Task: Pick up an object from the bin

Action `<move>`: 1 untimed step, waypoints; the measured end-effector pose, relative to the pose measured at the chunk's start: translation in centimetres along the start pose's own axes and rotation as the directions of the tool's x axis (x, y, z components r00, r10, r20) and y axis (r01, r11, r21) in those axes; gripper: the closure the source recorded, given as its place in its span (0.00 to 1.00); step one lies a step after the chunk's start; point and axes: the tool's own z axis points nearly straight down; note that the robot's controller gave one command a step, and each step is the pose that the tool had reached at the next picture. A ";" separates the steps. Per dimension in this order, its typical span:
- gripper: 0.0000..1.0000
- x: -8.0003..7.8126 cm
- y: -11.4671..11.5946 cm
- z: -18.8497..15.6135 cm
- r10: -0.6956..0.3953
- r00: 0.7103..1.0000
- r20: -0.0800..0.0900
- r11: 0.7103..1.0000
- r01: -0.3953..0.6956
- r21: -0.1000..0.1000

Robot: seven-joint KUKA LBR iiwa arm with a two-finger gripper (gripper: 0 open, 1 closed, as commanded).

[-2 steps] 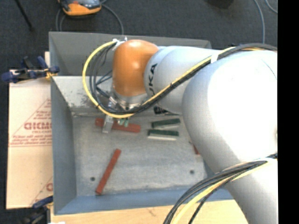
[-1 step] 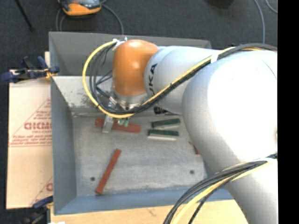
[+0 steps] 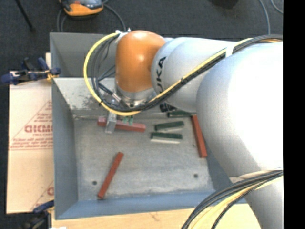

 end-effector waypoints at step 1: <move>1.00 1.8 -2.1 -8.9 0.011 1.000 0.006 1.000 -0.011 -0.003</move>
Offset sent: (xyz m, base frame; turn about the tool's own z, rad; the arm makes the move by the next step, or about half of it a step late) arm 0.0000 0.0000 0.0000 0.0000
